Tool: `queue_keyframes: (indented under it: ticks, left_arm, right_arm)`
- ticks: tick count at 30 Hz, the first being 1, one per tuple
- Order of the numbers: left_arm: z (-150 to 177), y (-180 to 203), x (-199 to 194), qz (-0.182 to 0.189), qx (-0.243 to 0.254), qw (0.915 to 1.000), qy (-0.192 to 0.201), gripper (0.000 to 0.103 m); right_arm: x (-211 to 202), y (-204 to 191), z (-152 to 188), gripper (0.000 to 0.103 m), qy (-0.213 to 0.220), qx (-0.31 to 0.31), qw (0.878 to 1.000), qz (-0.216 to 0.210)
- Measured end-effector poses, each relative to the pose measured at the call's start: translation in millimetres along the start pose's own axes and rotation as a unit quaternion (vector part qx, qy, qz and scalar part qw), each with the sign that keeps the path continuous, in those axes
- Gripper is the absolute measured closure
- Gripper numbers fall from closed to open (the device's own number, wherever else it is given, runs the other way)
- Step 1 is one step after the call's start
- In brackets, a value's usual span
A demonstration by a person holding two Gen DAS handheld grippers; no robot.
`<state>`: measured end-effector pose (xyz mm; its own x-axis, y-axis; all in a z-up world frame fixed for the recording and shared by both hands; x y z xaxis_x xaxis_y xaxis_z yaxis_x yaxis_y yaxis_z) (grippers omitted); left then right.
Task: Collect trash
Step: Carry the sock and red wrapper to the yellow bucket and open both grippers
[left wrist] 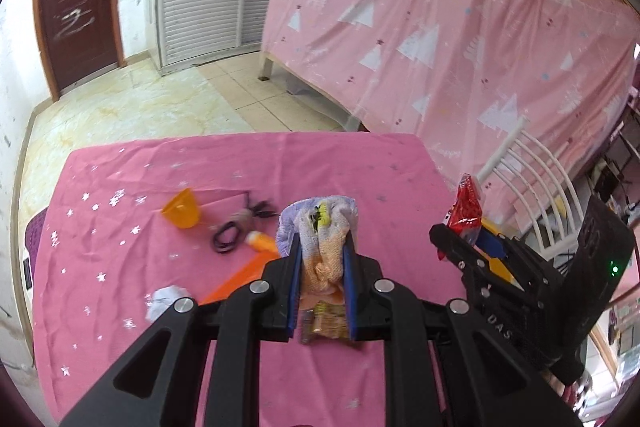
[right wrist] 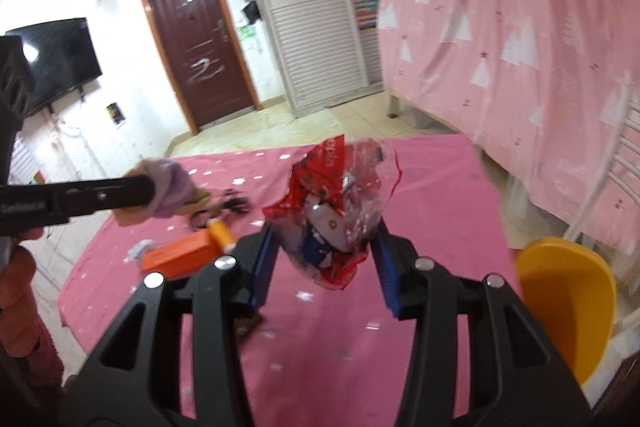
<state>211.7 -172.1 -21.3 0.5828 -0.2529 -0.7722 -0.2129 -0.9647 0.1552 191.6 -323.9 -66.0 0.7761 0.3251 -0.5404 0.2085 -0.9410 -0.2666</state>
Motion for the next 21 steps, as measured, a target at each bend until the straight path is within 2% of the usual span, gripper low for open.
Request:
queue_keyframes:
  ticks: [9, 21]
  left_arm:
    - [-1, 57, 8, 0.003, 0.048, 0.9988, -0.007, 0.091]
    - [-4, 134, 31, 0.025, 0.093, 0.9952, -0.019, 0.091]
  right_arm:
    - [-11, 66, 11, 0.060, 0.004, 0.047, 0.998, 0.041]
    - [-13, 140, 19, 0.060, -0.002, 0.089, 0.994, 0.066]
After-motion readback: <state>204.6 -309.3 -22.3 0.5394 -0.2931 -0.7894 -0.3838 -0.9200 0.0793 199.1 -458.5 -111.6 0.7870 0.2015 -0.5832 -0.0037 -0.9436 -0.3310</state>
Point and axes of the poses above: each gripper's, at about its wrist camera, not at the fingertips, and x roughly the way its jaws point, y to its right, z to its underside, the point moved 9 cm from there along x, roughly the way its jaws point, and after that the axes turned 3 degrees about -z, right-handed, at the moved point
